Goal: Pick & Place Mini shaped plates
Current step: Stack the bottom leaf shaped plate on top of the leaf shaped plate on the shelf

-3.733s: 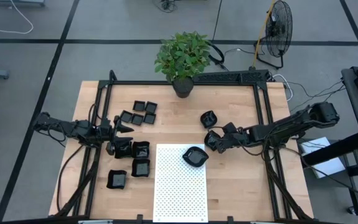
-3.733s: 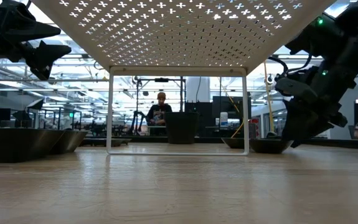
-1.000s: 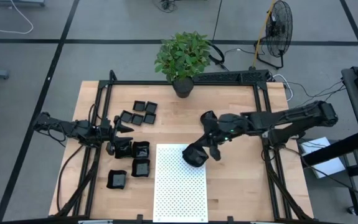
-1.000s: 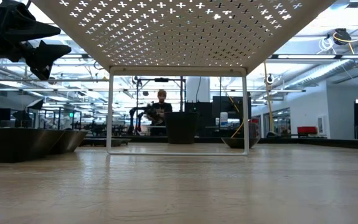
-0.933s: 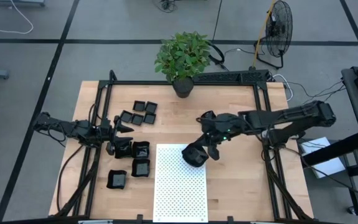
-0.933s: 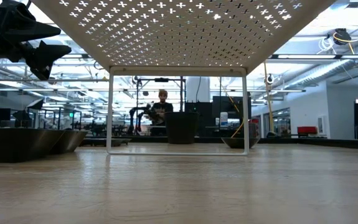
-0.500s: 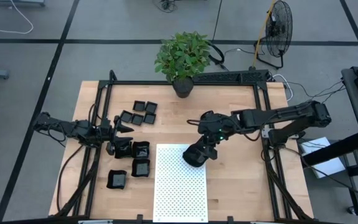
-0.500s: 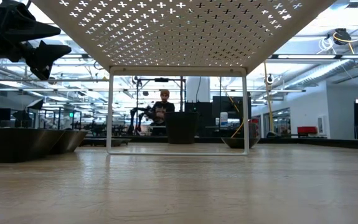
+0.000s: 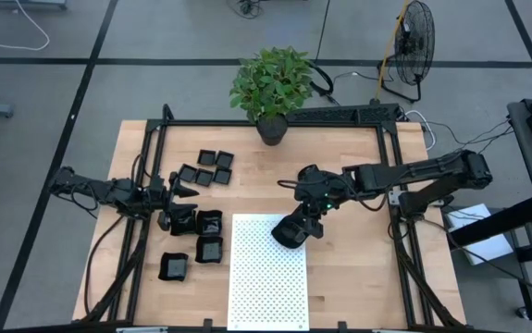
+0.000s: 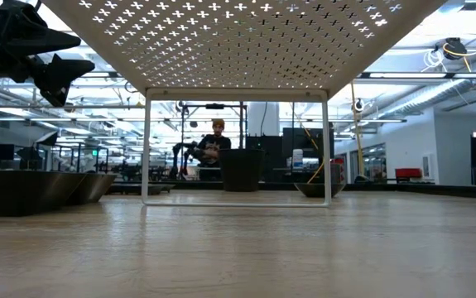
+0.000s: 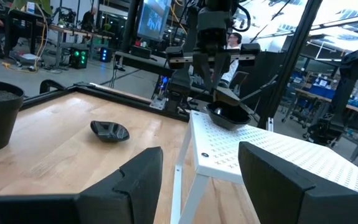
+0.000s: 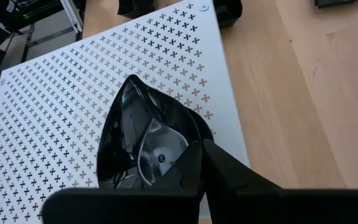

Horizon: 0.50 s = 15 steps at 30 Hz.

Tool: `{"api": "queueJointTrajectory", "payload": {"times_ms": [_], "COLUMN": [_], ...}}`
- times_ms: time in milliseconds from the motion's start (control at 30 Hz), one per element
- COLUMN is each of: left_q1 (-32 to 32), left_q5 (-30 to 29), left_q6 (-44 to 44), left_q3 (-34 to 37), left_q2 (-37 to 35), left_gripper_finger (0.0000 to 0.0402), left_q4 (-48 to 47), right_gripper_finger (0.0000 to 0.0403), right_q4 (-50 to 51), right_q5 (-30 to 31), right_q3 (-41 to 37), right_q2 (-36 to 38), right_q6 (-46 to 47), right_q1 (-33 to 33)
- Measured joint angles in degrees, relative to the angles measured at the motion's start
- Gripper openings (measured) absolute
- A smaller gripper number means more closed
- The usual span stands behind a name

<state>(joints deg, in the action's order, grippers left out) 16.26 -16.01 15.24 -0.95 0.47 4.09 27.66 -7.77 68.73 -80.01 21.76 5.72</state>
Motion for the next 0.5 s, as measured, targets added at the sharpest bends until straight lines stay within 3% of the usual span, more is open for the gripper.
{"api": "queueJointTrajectory", "payload": {"times_ms": [500], "left_q1": [0.0], "left_q5": [0.0], "left_q6": [-0.01], "left_q3": [0.0], "left_q2": [0.0], "left_gripper_finger": [0.0214], "left_q4": [0.0], "right_gripper_finger": [0.0043], "right_q4": [0.0], "right_q5": [-0.01], "right_q3": [0.0], "right_q2": [0.02], "right_q6": [-0.14], "right_q1": [0.0]}}
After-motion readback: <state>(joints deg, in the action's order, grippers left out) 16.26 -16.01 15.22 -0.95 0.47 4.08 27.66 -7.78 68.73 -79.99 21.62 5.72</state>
